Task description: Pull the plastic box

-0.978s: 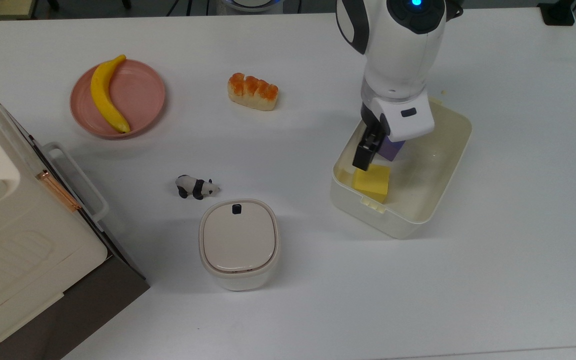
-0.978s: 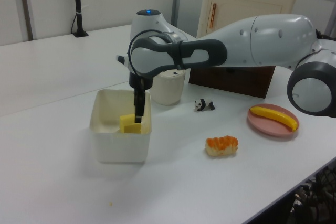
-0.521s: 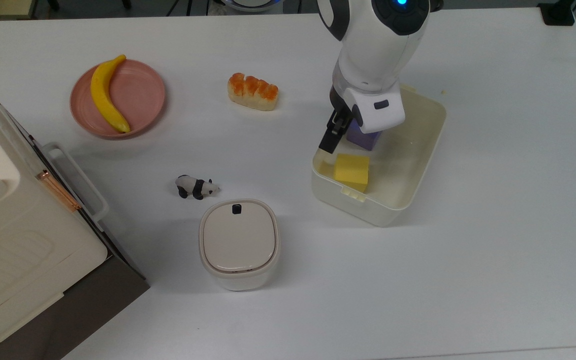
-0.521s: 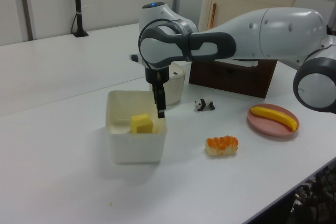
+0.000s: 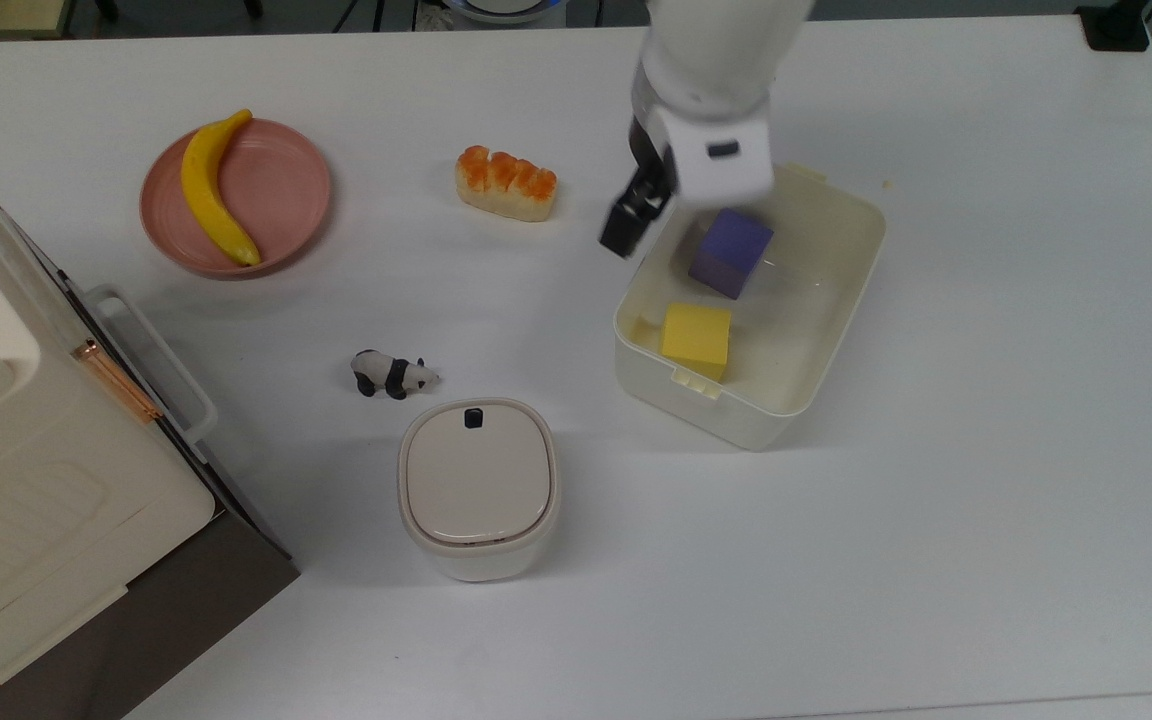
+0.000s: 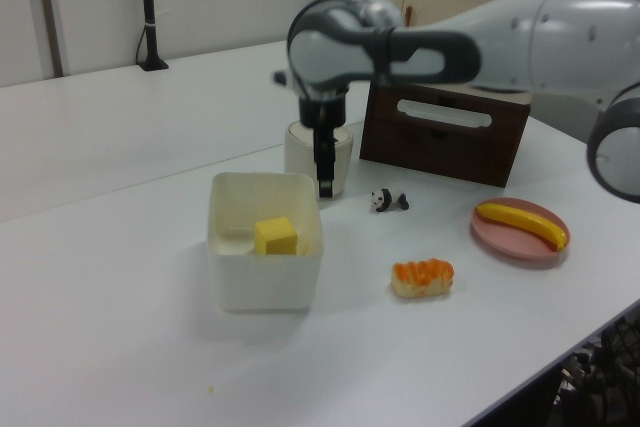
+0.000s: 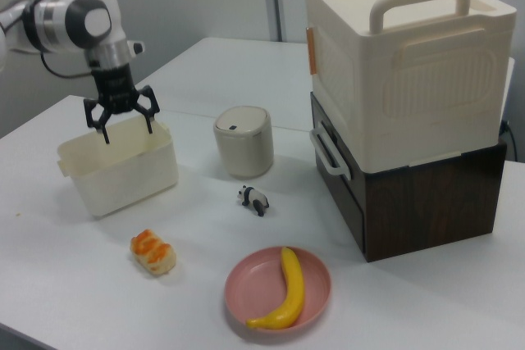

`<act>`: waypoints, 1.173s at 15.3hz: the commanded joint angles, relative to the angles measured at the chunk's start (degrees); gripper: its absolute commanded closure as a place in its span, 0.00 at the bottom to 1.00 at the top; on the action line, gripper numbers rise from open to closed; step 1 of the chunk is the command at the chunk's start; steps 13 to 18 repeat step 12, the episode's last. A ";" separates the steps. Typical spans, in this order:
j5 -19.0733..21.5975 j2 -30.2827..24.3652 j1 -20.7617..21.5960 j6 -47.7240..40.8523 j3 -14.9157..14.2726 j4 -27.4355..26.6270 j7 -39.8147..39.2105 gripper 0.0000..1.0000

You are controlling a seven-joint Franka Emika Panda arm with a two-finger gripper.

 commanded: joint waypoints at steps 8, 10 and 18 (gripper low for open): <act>0.91 -9.75 -17.94 -5.91 2.12 -1.08 33.96 0.00; 0.82 -9.66 -18.21 -5.82 1.50 -1.08 34.96 0.00; 0.65 -9.92 -18.39 -5.73 1.32 -0.99 35.66 0.00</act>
